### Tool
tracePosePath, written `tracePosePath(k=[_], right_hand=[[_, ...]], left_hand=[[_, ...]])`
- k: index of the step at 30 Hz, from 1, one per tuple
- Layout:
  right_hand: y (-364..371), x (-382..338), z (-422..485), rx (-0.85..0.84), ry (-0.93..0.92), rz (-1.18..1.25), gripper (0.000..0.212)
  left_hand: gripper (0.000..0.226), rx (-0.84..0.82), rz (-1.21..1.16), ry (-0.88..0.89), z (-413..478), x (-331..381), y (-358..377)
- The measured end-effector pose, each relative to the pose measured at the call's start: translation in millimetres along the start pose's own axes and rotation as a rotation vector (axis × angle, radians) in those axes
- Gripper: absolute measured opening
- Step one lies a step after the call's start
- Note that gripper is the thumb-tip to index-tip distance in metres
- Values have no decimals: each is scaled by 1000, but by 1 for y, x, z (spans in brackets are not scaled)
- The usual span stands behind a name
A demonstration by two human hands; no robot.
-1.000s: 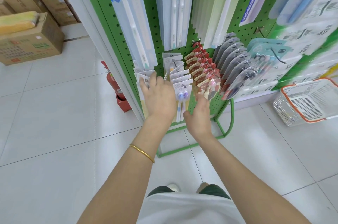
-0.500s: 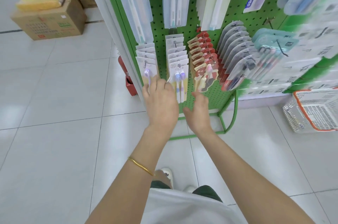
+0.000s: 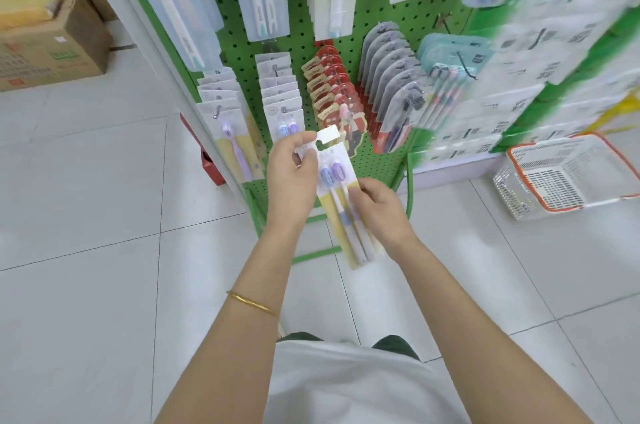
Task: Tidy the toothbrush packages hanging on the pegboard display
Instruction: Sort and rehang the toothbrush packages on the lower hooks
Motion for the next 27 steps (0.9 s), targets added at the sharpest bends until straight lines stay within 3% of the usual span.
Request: tracePosePath(k=[5,10,16,20,27], right_hand=[[-14,-16,-7,43,-30,243,23],[-24,-27,-10,147,4,514,18],[-47,-23,-3,240,99,664,11],[-62,-15,4,292,167,852,18],[-88,2,11,534,254,1015,19]], left_hand=[[24,-73,-42,102,7,12,26],[39,-166,-31,243,-6,15,56],[62,-470,145,302,-26,2,73],[69,-690,283,255,-40,-9,74],[73,-906,484,223,-61,-14,72]])
Point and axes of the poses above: each hand's wrist, its own z-axis towards the middle knuckle, its own y-axis out of the palm, x = y × z, the point moved 2 cm from there along z, towards the middle knuckle, and after that the axes turned 2 degrees about x, right-handed, at the moved point
